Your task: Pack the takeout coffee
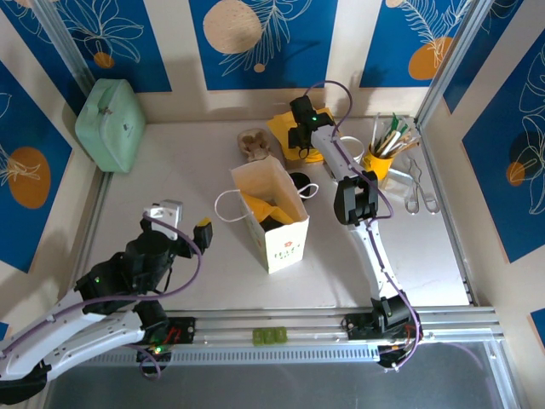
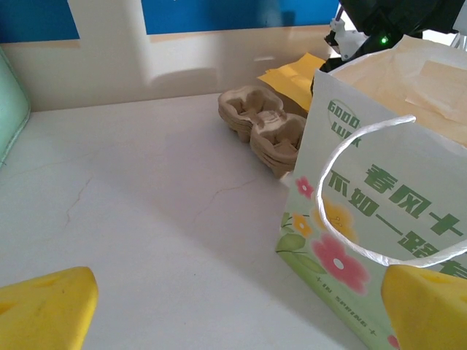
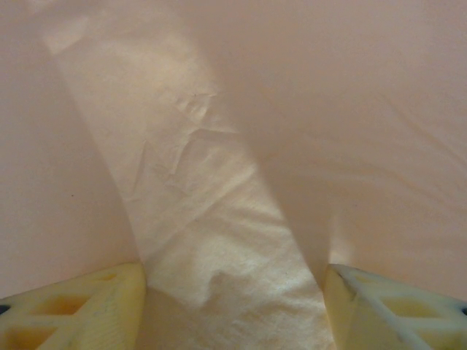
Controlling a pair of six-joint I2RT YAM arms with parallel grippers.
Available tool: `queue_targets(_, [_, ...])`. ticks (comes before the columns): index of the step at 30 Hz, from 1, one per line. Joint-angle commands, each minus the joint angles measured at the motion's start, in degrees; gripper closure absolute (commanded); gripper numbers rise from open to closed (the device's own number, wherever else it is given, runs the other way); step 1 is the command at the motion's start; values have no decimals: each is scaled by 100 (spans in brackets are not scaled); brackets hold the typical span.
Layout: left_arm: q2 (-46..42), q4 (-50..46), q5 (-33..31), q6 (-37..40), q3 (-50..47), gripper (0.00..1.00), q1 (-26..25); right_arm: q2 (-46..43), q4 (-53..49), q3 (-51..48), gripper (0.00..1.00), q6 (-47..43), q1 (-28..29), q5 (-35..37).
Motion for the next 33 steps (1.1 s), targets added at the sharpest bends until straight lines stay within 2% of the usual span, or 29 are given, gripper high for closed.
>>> queue_targets(1, [-18,87,67,90,171,1,-24,200,-121,137,36,-65,37,-105])
queue_targets(18, [-75,104,182,39,136,1,-27,66,-212,234,73,108,-47,-836])
queue_targets(24, [-75,100,189,19,105,1,-26,-242,-117,243,74,179,-66,-997])
queue_targets(33, [-77,123,174,12,123,1,-24,-677,-51,283,83,372,-196,-1340])
